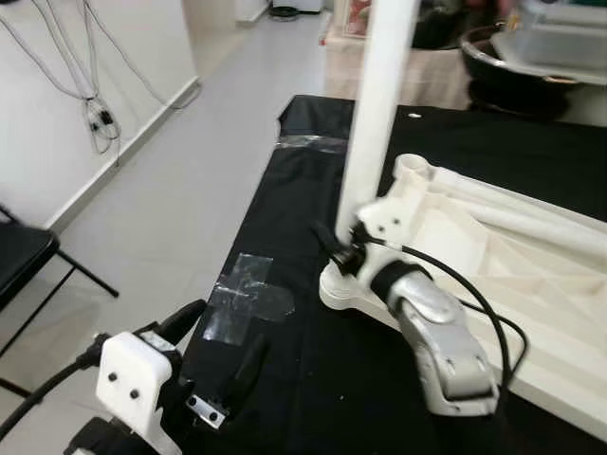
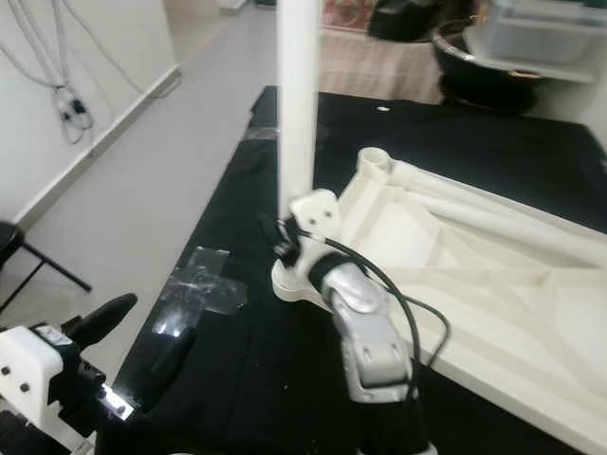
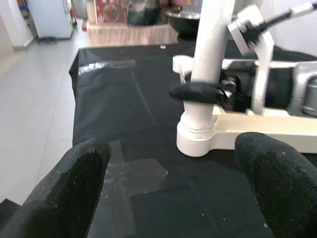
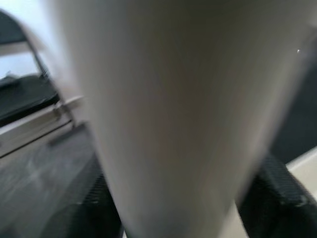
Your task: Building children table
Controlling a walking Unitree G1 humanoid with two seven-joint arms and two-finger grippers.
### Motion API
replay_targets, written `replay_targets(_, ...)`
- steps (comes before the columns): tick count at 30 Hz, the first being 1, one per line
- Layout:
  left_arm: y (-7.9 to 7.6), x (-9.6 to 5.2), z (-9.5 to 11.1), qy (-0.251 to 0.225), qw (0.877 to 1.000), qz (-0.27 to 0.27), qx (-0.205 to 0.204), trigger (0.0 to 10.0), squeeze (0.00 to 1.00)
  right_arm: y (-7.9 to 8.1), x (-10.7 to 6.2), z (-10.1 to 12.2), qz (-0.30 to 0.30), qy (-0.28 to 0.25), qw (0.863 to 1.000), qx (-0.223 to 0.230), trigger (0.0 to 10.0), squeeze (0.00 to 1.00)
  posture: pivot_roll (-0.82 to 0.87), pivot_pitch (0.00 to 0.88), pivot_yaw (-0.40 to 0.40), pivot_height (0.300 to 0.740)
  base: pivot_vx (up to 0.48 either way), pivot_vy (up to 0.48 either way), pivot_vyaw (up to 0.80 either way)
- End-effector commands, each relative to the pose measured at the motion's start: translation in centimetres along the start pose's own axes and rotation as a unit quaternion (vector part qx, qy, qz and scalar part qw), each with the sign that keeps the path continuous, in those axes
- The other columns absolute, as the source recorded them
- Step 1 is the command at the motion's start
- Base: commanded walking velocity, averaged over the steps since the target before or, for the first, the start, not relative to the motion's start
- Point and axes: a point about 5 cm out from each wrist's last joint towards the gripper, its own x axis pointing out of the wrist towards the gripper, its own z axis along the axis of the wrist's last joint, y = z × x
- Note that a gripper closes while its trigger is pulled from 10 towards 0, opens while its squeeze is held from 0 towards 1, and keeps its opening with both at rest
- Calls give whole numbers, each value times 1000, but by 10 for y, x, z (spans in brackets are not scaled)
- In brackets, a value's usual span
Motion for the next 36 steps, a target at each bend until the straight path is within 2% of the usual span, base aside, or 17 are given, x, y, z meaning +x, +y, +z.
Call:
replay_targets(1, -2, -1, -2, 12, 1000, -5, -6, 10000, 0, 10, -8, 14, 111, -26, 993, 18, 10000, 1000, 176, 149, -58, 740, 0, 0, 0)
replay_targets(4, -4, 0, -3, 14, 1000, -5, -12, 10000, 0, 16, -22, 35, 326, -66, 938, -94, 10000, 980, 182, 148, -64, 740, 0, 0, 0)
replay_targets(5, -4, 0, -3, 14, 1000, -5, -12, 10000, 0, 16, -22, 35, 326, -66, 938, -94, 10000, 980, 182, 148, -64, 740, 0, 0, 0)
replay_targets(6, -4, 0, -3, 14, 1000, -5, -13, 10000, 0, 15, -23, 38, 355, -68, 927, -103, 10000, 906, 183, 150, -65, 740, 0, 0, 0)
replay_targets(7, -5, 0, -3, 13, 1000, -5, -14, 10000, 0, 15, -24, 39, 381, -65, 917, -97, 10000, 208, 187, 154, -67, 740, 0, 0, 0)
replay_targets(8, -5, 0, -3, 13, 1000, -5, -14, 10000, 0, 15, -24, 39, 381, -65, 917, -97, 10000, 208, 187, 154, -67, 740, 0, 0, 0)
replay_targets(9, -5, 1, -3, 12, 1000, -6, -15, 10000, 0, 12, -23, 39, 406, -59, 906, -103, 10000, 0, 189, 157, -67, 740, 0, 0, 0)
replay_targets(14, -7, 2, -2, 7, 1000, -6, -19, 10000, 0, -11, 1, 46, 425, -41, 896, -118, 10000, 0, 204, 171, -76, 740, 0, 0, 0)
replay_targets(19, -7, 1, -2, 7, 1000, -4, -18, 10000, 0, -19, 15, 58, 442, -44, 889, -113, 10000, 0, 210, 177, -82, 740, 0, 0, 0)
replay_targets(20, -7, 1, -2, 7, 1000, -4, -18, 10000, 0, -20, 20, 62, 445, -50, 888, -108, 5882, 0, 213, 181, -83, 740, 0, 0, 0)
replay_targets(21, -7, 1, -2, 7, 1000, -4, -18, 10000, 0, -20, 20, 62, 445, -50, 888, -108, 5882, 0, 213, 181, -83, 740, 0, 0, 0)
replay_targets(22, -7, 1, -2, 7, 1000, -3, -18, 10000, 0, -22, 24, 64, 452, -54, 884, -106, 0, 0, 217, 184, -86, 740, 0, 0, 0)
replay_targets(26, -8, 0, -2, 8, 1000, -2, -18, 10000, 0, -28, 26, 62, 473, -41, 872, -116, 0, 0, 223, 194, -88, 740, 0, 0, 0)
replay_targets(30, -8, -1, -2, 10, 1000, -2, -19, 10000, 0, -34, 22, 58, 475, -34, 872, -114, 0, 0, 218, 196, -88, 740, 0, 0, 0)
replay_targets(33, -8, -1, -2, 11, 1000, -1, -19, 10000, 0, -38, 17, 52, 465, -28, 878, -107, 0, 0, 213, 196, -89, 740, 0, 0, 0)
replay_targets(35, -6, -1, -2, 15, 1000, 4, -14, 10000, 0, -37, 8, 35, 423, -18, 902, -88, 0, 0, 201, 196, -87, 740, 0, 0, 0)
replay_targets(36, -6, -1, -2, 15, 1000, 4, -14, 10000, 0, -37, 8, 35, 423, -18, 902, -88, 0, 0, 201, 196, -87, 740, 0, 0, 0)
